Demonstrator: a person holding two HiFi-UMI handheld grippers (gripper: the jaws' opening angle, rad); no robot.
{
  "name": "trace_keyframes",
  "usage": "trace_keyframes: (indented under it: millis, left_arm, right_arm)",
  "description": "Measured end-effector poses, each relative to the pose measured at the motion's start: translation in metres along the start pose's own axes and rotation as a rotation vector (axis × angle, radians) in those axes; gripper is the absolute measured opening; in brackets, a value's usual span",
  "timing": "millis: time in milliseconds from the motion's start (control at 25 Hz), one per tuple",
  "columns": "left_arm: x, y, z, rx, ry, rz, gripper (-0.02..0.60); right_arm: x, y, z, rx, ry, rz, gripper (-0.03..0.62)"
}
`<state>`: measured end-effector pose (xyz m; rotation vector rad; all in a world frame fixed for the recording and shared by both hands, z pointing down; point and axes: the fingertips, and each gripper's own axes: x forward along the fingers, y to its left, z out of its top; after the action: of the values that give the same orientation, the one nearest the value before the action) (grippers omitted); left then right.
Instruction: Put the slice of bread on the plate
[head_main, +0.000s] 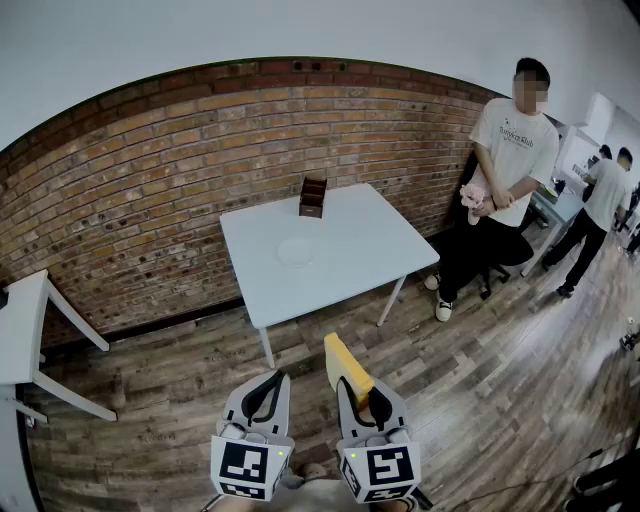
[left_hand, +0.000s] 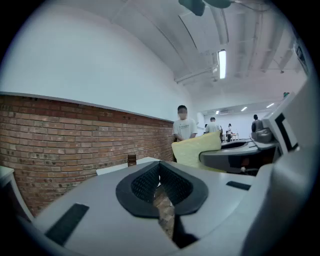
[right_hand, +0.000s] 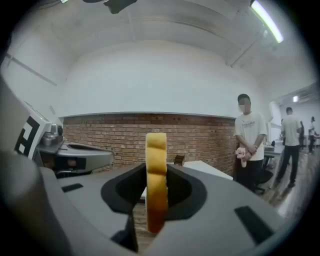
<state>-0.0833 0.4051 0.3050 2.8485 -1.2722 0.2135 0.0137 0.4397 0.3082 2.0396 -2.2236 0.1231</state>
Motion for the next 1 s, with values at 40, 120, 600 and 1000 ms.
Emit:
trace_keyframes:
  millis: [40, 120, 600, 1000]
  left_arm:
    - [0.003, -0.001, 0.0, 0.002, 0.001, -0.001, 0.009]
    - [0.009, -0.002, -0.001, 0.006, 0.002, -0.003, 0.009]
    - [0.04, -0.005, -0.004, -0.002, 0.016, 0.018, 0.009]
    - [0.054, 0.005, -0.011, -0.023, 0.02, 0.069, 0.009]
  right_arm:
    - [0.002, -0.003, 0.0, -0.002, -0.003, -0.001, 0.098]
    - [0.006, -0.008, 0.0, -0.004, -0.008, -0.004, 0.098]
    - [0.026, -0.039, -0.004, 0.008, -0.01, 0.017, 0.1]
    - [0.042, -0.06, -0.013, 0.016, 0.007, 0.036, 0.1]
